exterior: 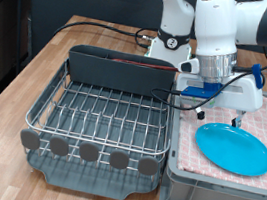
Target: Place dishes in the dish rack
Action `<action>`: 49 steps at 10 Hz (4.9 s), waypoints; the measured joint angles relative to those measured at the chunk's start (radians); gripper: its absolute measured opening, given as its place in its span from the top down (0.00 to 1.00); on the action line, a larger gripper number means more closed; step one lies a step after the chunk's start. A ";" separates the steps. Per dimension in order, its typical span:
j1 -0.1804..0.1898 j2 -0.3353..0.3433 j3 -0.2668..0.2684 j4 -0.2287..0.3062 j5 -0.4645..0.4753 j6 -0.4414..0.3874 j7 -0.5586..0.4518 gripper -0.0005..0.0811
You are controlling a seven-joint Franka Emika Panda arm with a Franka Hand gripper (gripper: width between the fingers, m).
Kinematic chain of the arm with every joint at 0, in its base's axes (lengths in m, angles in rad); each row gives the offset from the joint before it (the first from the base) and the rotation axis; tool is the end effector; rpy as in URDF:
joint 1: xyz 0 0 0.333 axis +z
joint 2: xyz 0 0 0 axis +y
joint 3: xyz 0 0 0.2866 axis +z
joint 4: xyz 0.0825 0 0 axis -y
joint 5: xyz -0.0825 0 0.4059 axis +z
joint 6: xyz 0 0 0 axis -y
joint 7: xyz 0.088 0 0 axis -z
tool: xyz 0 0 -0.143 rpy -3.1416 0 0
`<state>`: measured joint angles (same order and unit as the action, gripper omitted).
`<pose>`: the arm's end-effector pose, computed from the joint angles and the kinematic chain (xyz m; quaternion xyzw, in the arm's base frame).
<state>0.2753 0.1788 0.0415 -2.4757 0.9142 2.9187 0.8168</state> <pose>0.4869 0.1155 0.1551 -0.7586 0.6216 -0.0144 0.1949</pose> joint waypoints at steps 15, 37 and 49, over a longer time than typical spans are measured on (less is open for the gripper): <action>-0.007 0.049 0.042 0.045 0.160 0.032 -0.145 0.75; 0.103 -0.209 -0.244 0.047 -0.897 -0.351 0.717 0.97; 0.098 -0.354 -0.240 0.095 -1.099 -0.664 0.788 0.97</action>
<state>0.3736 -0.1755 -0.1988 -2.3804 -0.1849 2.2550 1.6048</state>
